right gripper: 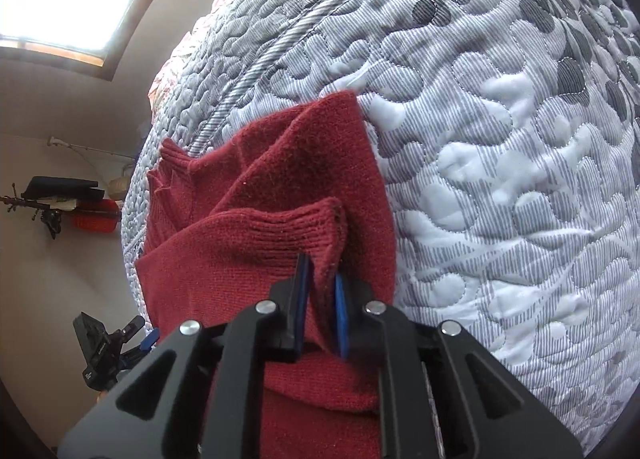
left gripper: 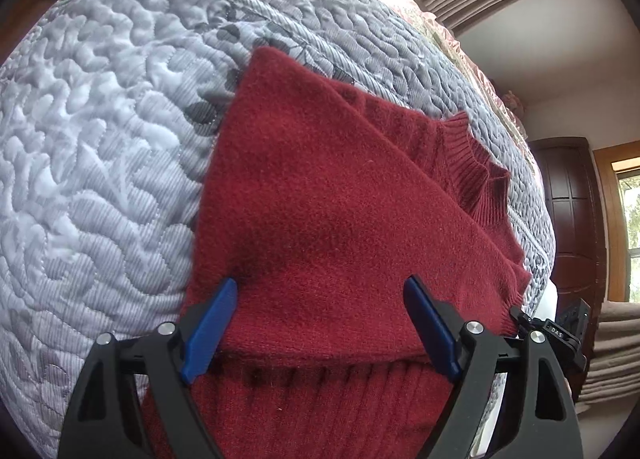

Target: Fold small clothes

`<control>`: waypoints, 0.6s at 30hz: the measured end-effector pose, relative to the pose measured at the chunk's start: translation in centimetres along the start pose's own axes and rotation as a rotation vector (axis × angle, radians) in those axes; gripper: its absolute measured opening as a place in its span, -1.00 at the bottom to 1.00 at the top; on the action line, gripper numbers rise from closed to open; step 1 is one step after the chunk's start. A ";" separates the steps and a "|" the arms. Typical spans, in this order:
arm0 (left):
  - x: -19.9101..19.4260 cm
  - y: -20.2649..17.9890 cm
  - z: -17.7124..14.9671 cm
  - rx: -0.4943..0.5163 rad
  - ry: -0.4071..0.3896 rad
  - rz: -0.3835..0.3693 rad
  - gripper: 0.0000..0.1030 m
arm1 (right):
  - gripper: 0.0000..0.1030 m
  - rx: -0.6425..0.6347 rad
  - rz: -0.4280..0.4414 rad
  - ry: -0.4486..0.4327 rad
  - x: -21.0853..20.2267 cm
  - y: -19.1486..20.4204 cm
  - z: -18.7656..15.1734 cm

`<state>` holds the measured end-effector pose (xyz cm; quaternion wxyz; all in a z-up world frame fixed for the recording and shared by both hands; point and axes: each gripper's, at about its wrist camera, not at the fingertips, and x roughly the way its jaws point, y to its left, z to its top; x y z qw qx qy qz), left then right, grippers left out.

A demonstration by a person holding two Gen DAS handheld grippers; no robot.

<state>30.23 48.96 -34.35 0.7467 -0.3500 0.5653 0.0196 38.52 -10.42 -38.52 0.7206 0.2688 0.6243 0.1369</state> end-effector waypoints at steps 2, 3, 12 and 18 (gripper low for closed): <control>-1.4 -0.4 -0.1 -0.005 -0.015 -0.023 0.66 | -0.54 -0.006 -0.033 -0.045 -1.8 0.4 -0.2; -2.3 -0.5 -0.2 -0.004 -0.028 -0.040 0.66 | -0.54 -0.017 -0.063 -0.070 -2.8 0.7 -0.3; -1.3 1.4 -0.5 -0.033 0.016 -0.031 0.67 | -0.73 -0.049 -0.038 0.001 -0.1 1.3 -2.0; -4.9 2.1 -2.2 -0.037 -0.009 -0.025 0.68 | -0.12 0.022 0.005 -0.077 -5.4 -0.2 -4.3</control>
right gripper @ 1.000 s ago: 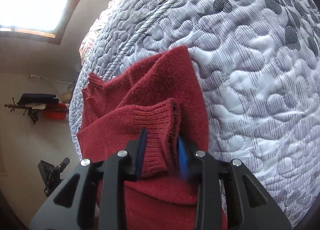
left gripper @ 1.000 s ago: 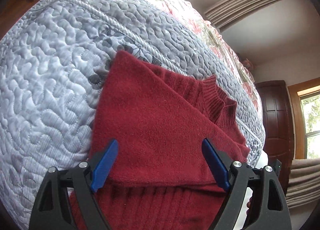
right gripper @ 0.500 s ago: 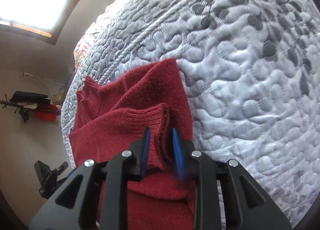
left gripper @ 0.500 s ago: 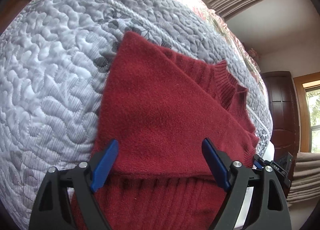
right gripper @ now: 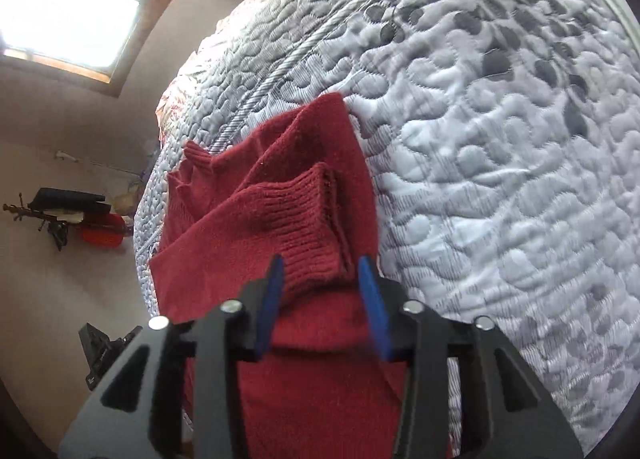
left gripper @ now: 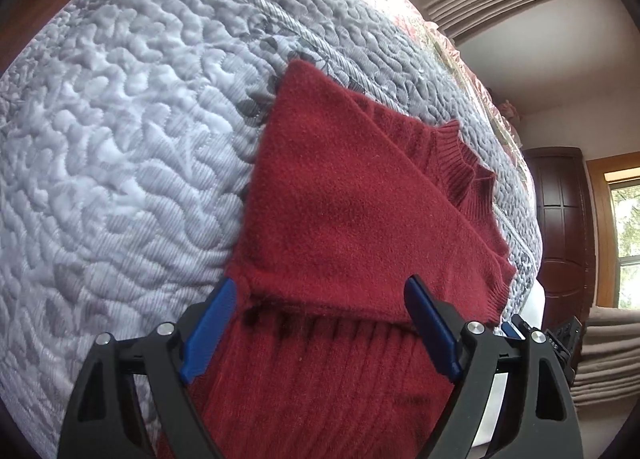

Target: Fold small clothes

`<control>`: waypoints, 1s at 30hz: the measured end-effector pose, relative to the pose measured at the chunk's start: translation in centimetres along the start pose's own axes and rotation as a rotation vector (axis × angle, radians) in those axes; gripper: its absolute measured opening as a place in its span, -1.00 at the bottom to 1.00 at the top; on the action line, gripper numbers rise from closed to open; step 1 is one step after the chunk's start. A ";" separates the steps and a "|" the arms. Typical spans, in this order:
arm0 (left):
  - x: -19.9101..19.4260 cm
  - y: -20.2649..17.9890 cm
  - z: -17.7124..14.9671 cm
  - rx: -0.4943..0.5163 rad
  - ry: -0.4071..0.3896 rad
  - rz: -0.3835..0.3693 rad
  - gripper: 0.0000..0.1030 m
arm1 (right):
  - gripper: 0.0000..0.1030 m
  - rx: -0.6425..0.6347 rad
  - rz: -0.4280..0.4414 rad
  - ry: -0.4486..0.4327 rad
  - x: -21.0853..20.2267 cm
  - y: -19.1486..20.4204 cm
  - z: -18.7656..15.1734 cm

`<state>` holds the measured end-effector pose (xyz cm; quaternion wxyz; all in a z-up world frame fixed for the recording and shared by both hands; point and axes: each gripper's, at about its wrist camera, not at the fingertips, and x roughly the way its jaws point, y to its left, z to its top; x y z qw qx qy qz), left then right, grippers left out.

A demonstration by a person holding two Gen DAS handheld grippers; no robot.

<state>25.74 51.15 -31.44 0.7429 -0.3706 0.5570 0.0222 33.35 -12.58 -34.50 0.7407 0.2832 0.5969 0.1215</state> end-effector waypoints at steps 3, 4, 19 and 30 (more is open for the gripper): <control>-3.1 2.2 -2.9 -0.019 0.000 0.021 0.71 | -0.06 0.047 0.015 0.033 -3.2 -1.8 -3.4; -4.0 3.2 -4.1 -0.025 0.005 0.034 0.71 | -0.01 0.063 0.011 0.055 -4.0 -2.7 -5.0; -6.1 15.0 -21.4 -0.041 0.316 0.110 0.71 | 0.48 0.233 -0.048 0.384 -6.4 -13.7 -27.1; -3.9 14.3 -24.6 0.011 0.407 0.109 0.69 | 0.53 0.261 0.021 0.356 -6.2 -15.9 -30.1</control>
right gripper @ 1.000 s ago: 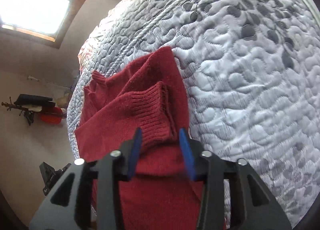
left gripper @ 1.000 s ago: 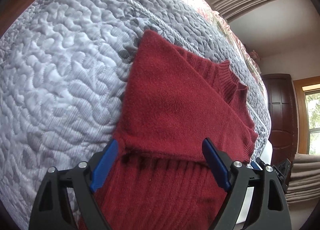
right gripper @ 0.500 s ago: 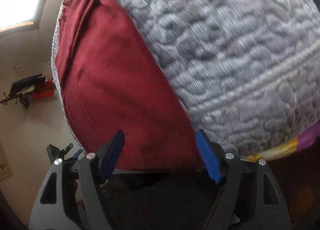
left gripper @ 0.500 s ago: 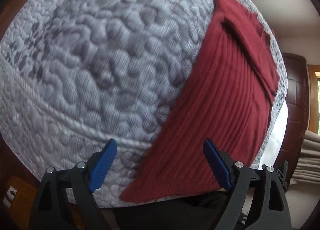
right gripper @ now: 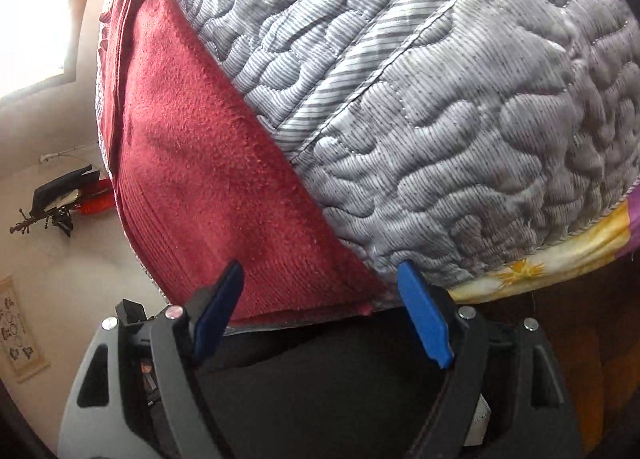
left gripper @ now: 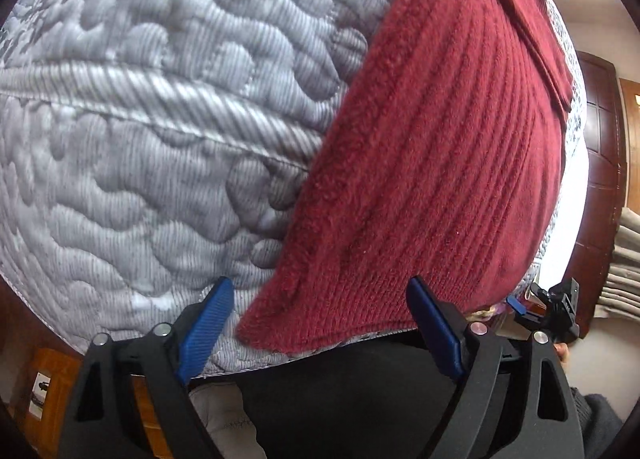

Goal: Fold small clothes
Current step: 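Grasp the sweater hem with both grippers and lift it toward the collar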

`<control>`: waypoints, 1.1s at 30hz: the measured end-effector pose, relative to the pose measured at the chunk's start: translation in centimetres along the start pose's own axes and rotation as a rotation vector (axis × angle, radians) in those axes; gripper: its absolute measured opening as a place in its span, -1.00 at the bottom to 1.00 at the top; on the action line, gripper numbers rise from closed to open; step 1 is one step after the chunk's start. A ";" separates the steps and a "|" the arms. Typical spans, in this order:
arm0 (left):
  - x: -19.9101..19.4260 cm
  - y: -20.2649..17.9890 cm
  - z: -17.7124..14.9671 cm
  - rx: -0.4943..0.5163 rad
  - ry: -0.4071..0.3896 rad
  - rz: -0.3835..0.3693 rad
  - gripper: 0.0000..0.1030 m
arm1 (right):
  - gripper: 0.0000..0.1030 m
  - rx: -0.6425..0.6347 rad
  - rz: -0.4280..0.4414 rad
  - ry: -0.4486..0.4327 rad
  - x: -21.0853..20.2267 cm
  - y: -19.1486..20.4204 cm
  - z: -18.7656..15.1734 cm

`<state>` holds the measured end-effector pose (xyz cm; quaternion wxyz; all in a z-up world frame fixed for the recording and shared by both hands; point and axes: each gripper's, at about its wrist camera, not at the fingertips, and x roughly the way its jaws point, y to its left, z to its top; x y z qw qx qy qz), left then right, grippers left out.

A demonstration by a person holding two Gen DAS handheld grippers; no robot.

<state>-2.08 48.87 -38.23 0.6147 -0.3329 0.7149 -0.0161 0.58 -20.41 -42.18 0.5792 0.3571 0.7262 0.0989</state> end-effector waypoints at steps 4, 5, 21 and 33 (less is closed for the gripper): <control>-0.1 0.7 -0.6 -0.038 -0.018 0.001 0.57 | 0.56 -0.027 0.000 0.006 1.6 0.6 -0.2; 0.0 0.8 -0.6 -0.036 -0.017 0.009 0.42 | 0.55 -0.031 -0.002 0.008 2.0 0.8 -0.3; 0.3 2.0 -2.1 -0.055 -0.005 -0.040 -0.88 | -0.85 -0.086 0.051 0.055 3.3 3.6 -1.9; -8.9 4.2 -3.9 -0.123 -0.183 -0.319 -0.89 | -0.90 -0.098 0.212 -0.069 -2.5 8.0 -2.7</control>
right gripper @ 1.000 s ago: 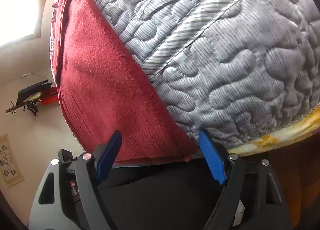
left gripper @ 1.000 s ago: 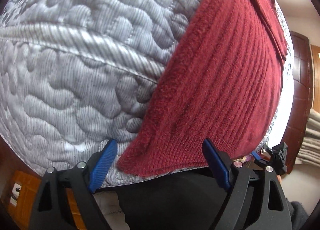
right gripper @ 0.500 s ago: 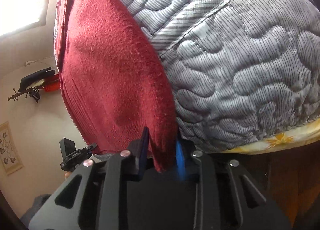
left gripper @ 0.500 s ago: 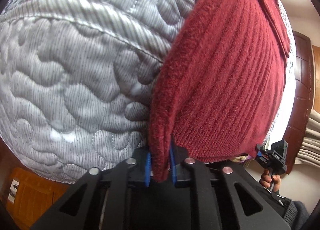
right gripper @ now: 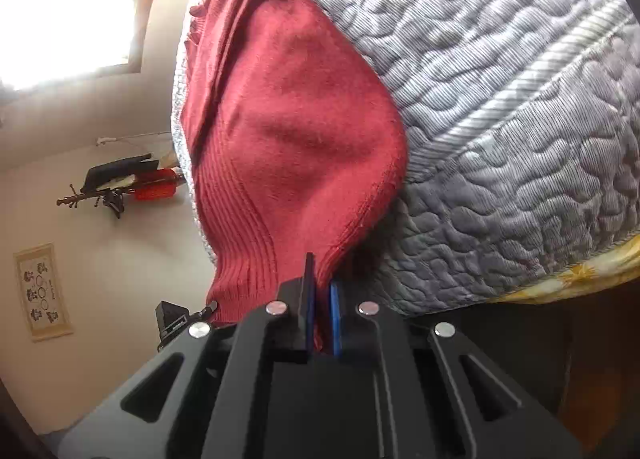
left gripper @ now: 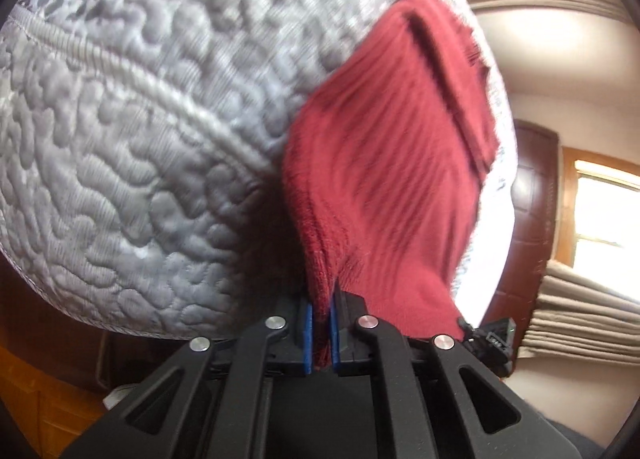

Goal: Fold small clothes
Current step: 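Grasp the sweater hem with both grippers and lift it toward the collar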

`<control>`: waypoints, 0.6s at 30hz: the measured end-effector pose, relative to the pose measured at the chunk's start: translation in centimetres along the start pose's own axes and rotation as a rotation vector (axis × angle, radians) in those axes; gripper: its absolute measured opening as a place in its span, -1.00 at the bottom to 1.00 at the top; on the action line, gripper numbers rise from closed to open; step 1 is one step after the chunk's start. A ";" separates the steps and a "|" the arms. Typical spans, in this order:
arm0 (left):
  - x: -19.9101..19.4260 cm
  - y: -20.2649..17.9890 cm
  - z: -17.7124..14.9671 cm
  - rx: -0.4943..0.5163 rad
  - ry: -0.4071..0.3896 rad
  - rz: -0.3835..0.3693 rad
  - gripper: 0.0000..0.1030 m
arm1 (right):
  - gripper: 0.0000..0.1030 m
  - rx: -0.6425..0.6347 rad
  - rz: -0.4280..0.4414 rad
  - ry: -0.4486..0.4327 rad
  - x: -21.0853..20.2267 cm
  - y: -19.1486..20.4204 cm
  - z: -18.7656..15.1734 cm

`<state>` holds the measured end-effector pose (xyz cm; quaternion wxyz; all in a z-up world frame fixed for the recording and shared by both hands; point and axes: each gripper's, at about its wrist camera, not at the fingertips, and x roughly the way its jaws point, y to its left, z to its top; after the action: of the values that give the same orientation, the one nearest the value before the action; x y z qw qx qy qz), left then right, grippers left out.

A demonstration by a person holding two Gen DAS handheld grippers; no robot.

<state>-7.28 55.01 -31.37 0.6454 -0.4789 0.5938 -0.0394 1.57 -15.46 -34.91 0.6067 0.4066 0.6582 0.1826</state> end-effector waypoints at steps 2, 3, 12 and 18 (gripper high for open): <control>-1.0 -1.5 0.2 0.007 -0.028 -0.042 -0.89 | -0.91 -0.014 0.031 -0.021 -0.9 1.3 0.7; -1.8 -2.3 0.6 0.012 -0.045 -0.068 -0.89 | -0.91 -0.020 0.049 -0.032 -1.3 2.1 1.2; -4.2 -9.9 8.0 -0.034 -0.164 -0.270 -0.89 | -0.91 -0.041 0.160 -0.081 -4.1 7.9 9.0; 0.0 -13.6 15.8 -0.128 -0.171 -0.295 -0.89 | -0.90 0.009 0.156 -0.083 -2.9 10.0 15.7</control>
<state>12.52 56.70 -24.91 0.6489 -0.6027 0.4612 -0.0548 19.37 -15.58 -28.74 0.6153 0.4667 0.5998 0.2094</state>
